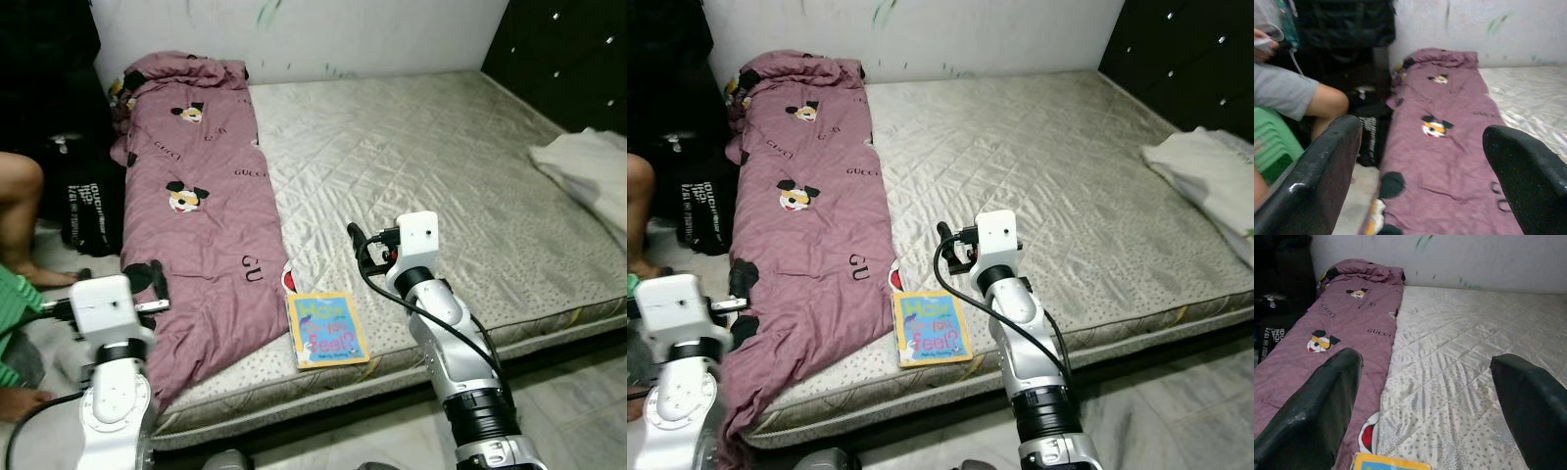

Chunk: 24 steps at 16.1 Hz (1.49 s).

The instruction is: Clean up the room

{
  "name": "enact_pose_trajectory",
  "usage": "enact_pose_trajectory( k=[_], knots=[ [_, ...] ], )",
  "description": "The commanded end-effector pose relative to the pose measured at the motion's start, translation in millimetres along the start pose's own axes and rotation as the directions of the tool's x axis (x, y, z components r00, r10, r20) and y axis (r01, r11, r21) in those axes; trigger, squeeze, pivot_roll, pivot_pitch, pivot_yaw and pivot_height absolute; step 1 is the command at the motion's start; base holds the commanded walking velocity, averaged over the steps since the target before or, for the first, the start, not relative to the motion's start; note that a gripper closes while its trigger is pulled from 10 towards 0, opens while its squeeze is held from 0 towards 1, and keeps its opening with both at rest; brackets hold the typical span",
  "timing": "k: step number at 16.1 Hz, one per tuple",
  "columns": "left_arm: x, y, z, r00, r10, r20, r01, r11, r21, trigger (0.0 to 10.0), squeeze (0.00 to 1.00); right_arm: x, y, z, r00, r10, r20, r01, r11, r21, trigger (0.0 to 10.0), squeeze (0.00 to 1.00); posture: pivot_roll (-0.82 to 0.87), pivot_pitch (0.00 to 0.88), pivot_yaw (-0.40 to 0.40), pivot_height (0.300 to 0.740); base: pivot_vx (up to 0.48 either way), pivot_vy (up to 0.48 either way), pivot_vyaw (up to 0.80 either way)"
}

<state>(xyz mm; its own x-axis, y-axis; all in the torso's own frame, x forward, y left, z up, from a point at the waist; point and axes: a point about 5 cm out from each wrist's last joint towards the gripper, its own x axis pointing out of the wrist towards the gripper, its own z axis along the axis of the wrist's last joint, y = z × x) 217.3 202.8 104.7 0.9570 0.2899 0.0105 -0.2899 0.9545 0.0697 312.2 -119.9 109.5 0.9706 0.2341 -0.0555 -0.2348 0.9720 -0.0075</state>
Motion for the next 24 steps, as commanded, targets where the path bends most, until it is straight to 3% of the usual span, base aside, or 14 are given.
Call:
enact_pose_trajectory(
  k=[1,4,11,13,20,24],
  knots=[
    [-0.7,-3.6,6,0.999,-0.043,0.012,0.043,0.998,-0.044,10.0,0.00,-1.5,-3.6,3,1.000,-0.017,0.019,0.016,1.000,0.010,10.0,0.00,0.00,0.048,-0.034,0.740,0.000,0.000,0.00],
    [-2.5,1.1,7,1.000,-0.002,0.022,0.002,1.000,-0.025,10.0,0.00,-0.9,-8.2,2,0.999,-0.046,0.012,0.046,0.998,0.035,10.0,0.00,0.00,0.061,-0.030,0.740,0.000,0.000,0.00],
    [0.0,-2.7,10,0.999,-0.030,0.032,0.031,0.999,-0.036,10.0,0.00,-0.1,-9.0,3,0.998,-0.056,0.006,0.055,0.998,0.043,10.0,0.00,0.00,0.075,-0.028,0.740,0.000,0.000,-0.80],
    [-0.6,-3.1,17,0.997,-0.030,0.071,0.031,0.999,-0.010,10.0,0.00,1.2,-7.4,6,0.999,-0.044,0.021,0.043,0.998,0.035,10.0,0.00,0.00,0.079,-0.033,0.740,0.000,0.000,0.00],
    [-0.9,2.0,11,0.999,0.009,0.042,-0.007,0.999,-0.042,10.0,0.00,0.6,-7.6,7,0.999,-0.038,0.030,0.036,0.998,0.045,10.0,0.00,0.00,0.081,-0.035,0.740,0.000,0.000,0.00],
    [-1.1,1.4,11,0.999,0.009,0.043,-0.007,0.999,-0.042,10.0,0.00,0.3,-7.4,7,0.999,-0.034,0.030,0.032,0.998,0.045,10.0,0.00,0.00,0.078,-0.035,0.695,0.000,0.000,0.00]
  ],
)
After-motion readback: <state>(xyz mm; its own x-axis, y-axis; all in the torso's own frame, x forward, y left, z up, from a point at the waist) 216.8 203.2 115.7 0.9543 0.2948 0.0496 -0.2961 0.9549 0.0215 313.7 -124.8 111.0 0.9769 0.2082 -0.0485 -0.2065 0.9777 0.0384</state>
